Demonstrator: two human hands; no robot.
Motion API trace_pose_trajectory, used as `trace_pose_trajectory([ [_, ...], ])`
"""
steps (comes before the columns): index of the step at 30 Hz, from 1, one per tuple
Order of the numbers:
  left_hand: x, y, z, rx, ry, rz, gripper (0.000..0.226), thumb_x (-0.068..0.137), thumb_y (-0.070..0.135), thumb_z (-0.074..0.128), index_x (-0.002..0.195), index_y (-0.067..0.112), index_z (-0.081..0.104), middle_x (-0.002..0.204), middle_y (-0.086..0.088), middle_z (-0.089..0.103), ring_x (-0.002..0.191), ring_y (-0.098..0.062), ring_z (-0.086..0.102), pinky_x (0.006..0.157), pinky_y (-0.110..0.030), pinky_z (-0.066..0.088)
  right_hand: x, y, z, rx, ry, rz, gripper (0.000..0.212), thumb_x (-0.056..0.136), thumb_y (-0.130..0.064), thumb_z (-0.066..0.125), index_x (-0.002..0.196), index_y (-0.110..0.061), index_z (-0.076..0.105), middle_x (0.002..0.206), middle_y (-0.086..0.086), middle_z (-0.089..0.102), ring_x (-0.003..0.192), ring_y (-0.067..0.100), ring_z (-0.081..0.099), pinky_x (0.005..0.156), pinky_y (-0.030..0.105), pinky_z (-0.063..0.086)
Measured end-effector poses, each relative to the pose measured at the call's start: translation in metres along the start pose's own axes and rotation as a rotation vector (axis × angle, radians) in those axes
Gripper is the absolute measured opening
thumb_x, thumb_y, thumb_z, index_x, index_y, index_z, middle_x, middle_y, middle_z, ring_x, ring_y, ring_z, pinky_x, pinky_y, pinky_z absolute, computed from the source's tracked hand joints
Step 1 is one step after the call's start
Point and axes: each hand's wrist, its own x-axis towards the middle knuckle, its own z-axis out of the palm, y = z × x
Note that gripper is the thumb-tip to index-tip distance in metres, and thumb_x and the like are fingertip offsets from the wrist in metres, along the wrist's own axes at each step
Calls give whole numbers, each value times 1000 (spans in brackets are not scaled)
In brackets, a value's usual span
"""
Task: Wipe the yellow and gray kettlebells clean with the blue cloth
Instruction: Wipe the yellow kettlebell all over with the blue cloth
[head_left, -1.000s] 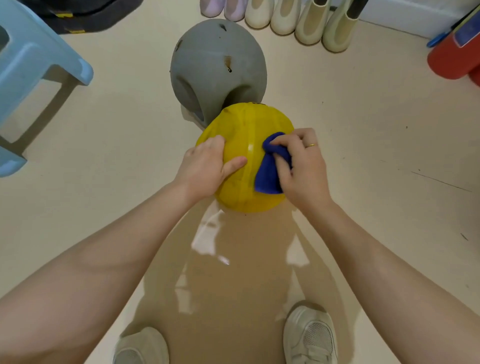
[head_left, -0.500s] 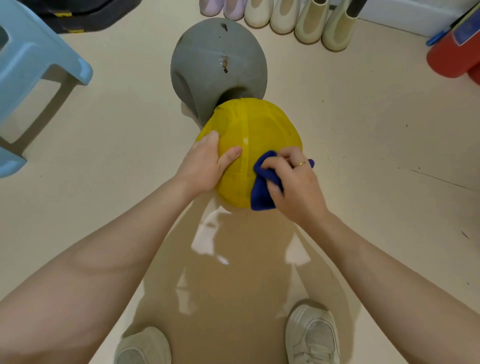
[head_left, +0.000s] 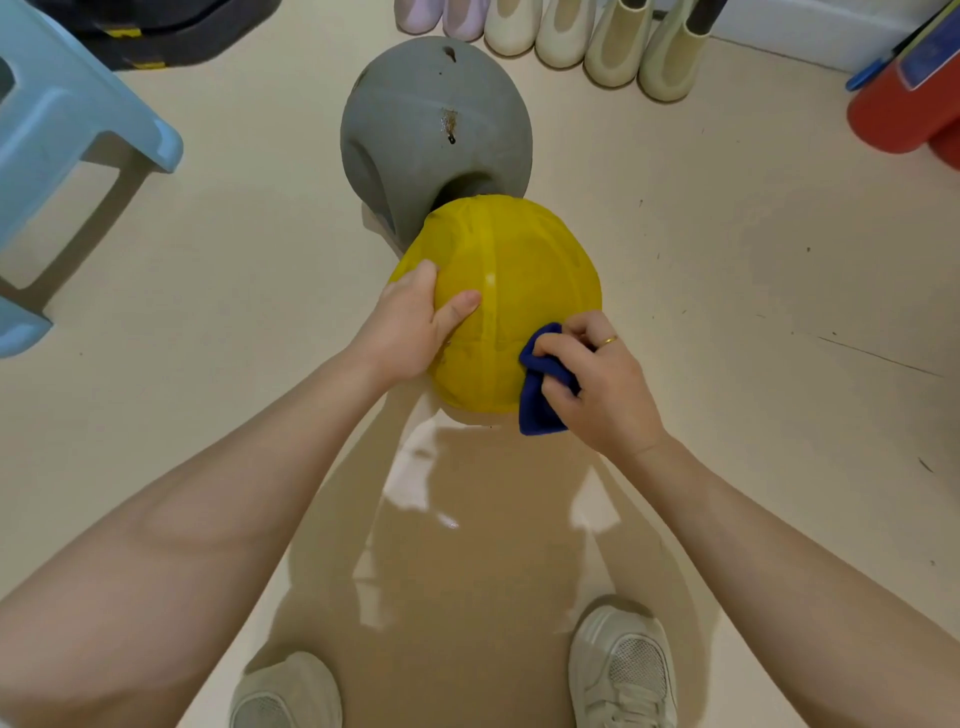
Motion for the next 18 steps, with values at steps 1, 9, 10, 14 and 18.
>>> trace_pose_trajectory([
  [1,-1,-1,-1,-15,-4,-4,49,91,51,43,106,4,45,107,-14,54,99,-30,51,83,-47,46,-1,1,1,58,29,54,22,75,-4,56,94,-7,65,99,10,50,88,11,49,76,17,39],
  [9,-6,-3,-3,-37,-11,-38,43,93,45,42,111,6,42,100,-9,51,89,-23,49,65,-31,37,1,-2,4,247,191,323,21,79,-2,53,95,-9,64,101,2,45,86,-11,43,79,0,29],
  [10,-7,-4,-5,-45,-16,-35,43,93,44,42,112,6,42,99,-8,51,87,-21,49,61,-27,38,3,-11,7,215,151,206,20,77,-5,54,94,-8,65,100,2,45,85,-5,42,78,4,30],
  [14,-13,-7,-10,-61,-11,-41,26,95,37,42,105,13,37,82,8,46,72,-3,45,53,-7,36,15,-25,16,213,101,57,21,77,-13,53,93,-10,66,98,4,51,86,7,48,76,9,34],
  [18,-16,-6,-9,-77,-8,-69,27,95,39,42,105,15,37,84,4,48,74,-11,46,55,-13,34,29,-13,3,455,223,381,20,85,-16,50,98,-30,56,100,-5,58,88,-1,52,84,18,40],
])
